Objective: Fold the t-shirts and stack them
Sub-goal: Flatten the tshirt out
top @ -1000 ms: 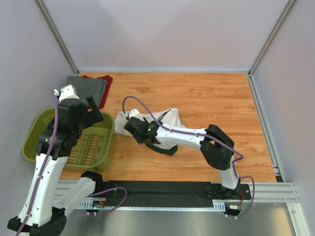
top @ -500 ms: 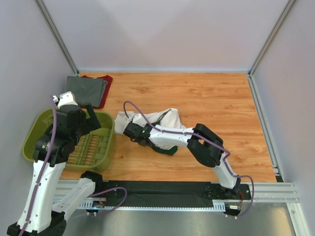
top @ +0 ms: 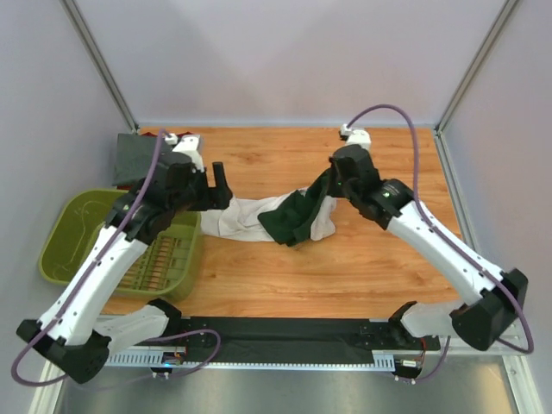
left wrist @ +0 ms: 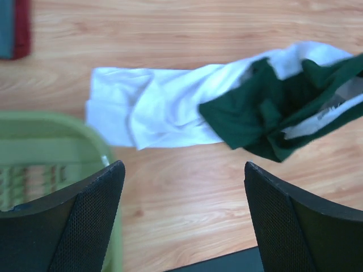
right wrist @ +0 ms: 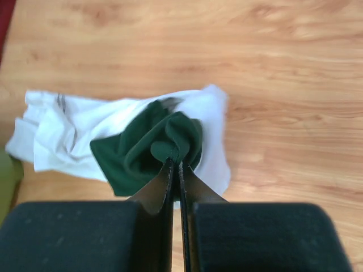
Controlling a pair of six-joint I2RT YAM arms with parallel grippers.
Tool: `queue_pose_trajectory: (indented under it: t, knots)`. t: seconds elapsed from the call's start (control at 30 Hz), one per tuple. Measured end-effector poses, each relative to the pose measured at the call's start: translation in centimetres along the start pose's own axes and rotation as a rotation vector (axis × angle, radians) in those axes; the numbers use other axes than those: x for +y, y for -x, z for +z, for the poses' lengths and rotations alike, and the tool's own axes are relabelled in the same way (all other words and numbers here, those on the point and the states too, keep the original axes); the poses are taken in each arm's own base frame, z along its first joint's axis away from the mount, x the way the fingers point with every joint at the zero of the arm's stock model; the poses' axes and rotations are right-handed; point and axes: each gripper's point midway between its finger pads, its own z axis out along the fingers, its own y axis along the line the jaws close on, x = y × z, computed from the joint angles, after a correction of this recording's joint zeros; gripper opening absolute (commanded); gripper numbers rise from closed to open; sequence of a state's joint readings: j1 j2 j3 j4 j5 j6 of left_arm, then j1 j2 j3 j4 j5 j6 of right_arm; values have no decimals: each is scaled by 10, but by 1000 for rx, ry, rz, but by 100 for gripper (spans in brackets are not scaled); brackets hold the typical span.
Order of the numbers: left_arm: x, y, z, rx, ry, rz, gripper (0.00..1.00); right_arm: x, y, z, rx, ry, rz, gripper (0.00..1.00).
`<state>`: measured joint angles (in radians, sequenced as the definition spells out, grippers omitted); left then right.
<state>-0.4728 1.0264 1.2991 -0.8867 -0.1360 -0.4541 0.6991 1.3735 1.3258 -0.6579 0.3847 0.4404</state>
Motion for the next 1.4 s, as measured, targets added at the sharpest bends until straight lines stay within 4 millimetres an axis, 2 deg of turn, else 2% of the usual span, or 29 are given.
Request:
queue_pose_trajectory:
  t: [0.07, 0.13, 0.23, 0.33, 0.4, 0.6, 0.7, 0.8, 1.0, 1.13, 1.23, 1.4]
  knots:
    - [-22, 0, 17, 17, -56, 3, 88, -24, 11, -8, -43, -19, 52, 0]
    - [-35, -4, 40, 48, -68, -4, 88, -48, 3, -5, -32, -57, 86, 0]
    - [-48, -20, 76, 109, -40, 4, 88, -93, -40, 14, 74, -152, 132, 0]
    - [-56, -40, 104, 165, 0, 9, 88, -140, -80, 20, 169, -265, 201, 0]
    - [-54, -54, 122, 200, 49, 2, 89, -168, -91, 14, 195, -331, 260, 0]
    - [-27, -95, 169, 311, 243, 10, 89, -225, -88, 2, 174, -463, 406, 0]
    - [-17, -108, 182, 339, 305, 22, 89, -240, -90, 0, 181, -502, 434, 0]
    - [-5, -113, 189, 344, 363, 35, 88, -253, -93, -1, 191, -517, 467, 0]
    - [9, -100, 205, 315, 357, -28, 82, -265, -97, 2, 212, -510, 503, 0]
    - [2, -99, 215, 307, 296, -50, 74, -268, -93, 4, 214, -511, 505, 0]
    - [-5, -106, 224, 322, 260, -47, 73, -269, -85, 3, 195, -510, 507, 0]
    - [-7, -120, 235, 354, 250, -36, 73, -270, -70, 2, 163, -503, 498, 0]
